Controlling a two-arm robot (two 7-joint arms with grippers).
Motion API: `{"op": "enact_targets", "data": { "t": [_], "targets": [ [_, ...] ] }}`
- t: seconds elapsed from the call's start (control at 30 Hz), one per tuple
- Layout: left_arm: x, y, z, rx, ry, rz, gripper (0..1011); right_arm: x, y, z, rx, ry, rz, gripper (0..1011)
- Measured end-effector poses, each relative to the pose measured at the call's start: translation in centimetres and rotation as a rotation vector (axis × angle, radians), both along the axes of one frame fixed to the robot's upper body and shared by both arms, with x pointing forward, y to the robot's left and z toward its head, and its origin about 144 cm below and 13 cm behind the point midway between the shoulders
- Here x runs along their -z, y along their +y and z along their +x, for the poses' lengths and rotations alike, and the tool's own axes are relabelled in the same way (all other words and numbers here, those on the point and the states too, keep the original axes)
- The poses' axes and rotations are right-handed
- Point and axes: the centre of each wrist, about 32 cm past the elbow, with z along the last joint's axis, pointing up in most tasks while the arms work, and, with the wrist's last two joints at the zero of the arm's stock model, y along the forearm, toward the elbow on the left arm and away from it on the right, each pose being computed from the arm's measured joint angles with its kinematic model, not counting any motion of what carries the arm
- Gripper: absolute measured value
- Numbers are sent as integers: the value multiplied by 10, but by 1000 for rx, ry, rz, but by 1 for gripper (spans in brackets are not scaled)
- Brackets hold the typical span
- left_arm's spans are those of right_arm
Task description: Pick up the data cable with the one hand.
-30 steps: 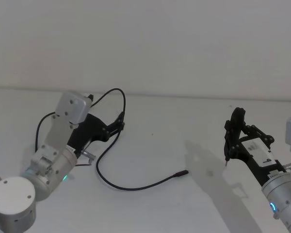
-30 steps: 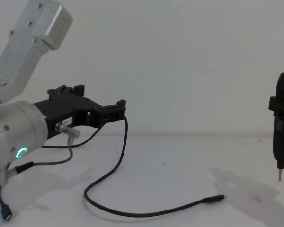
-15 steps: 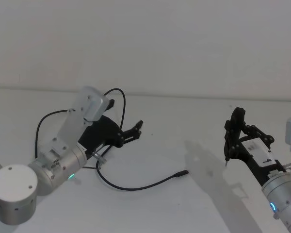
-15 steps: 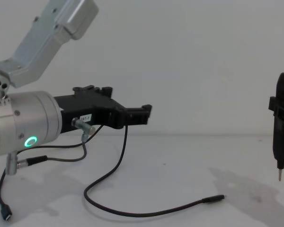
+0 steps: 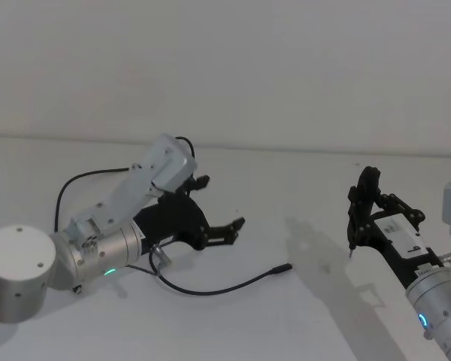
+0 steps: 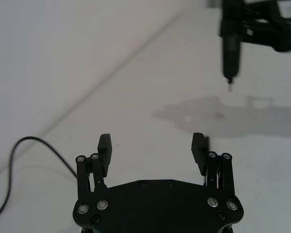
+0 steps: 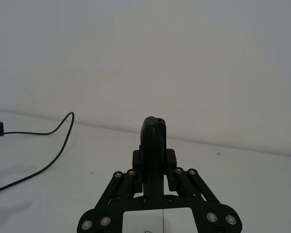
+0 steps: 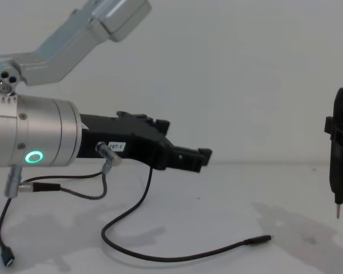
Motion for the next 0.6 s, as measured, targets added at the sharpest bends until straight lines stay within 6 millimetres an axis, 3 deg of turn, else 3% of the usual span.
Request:
{"op": "enact_targets", "data": {
  "t": [0.6],
  "targets": [
    [-23,-2,21,189,155,199,1001,0,0,0,0,0,0,268]
  ]
}}
